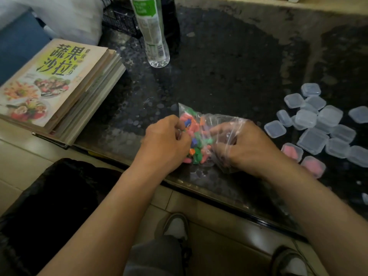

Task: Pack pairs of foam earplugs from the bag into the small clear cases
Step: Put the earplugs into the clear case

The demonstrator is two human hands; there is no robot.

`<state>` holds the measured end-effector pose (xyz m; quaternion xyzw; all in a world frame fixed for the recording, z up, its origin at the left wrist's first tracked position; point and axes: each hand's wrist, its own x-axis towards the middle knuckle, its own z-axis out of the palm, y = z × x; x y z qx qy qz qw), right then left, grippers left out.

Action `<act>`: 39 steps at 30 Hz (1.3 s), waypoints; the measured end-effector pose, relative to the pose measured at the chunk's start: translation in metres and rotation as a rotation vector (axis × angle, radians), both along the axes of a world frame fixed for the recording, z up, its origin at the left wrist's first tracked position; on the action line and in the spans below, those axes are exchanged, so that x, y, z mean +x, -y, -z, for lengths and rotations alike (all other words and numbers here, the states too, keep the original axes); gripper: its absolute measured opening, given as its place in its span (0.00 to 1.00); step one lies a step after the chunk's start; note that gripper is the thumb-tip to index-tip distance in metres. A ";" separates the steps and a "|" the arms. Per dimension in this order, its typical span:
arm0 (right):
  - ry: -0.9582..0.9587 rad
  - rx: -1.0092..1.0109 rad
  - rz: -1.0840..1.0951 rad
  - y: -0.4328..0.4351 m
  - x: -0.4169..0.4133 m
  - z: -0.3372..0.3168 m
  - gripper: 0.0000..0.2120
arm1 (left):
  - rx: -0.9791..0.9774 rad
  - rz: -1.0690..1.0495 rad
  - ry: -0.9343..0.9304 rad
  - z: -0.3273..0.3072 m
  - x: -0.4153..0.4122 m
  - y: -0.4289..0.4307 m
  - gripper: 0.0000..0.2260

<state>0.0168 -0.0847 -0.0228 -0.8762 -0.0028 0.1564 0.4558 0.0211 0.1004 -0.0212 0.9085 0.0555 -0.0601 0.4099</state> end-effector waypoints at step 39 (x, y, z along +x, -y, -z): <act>-0.075 0.535 0.759 0.097 -0.061 -0.044 0.06 | -0.022 0.254 0.612 -0.031 -0.047 0.127 0.07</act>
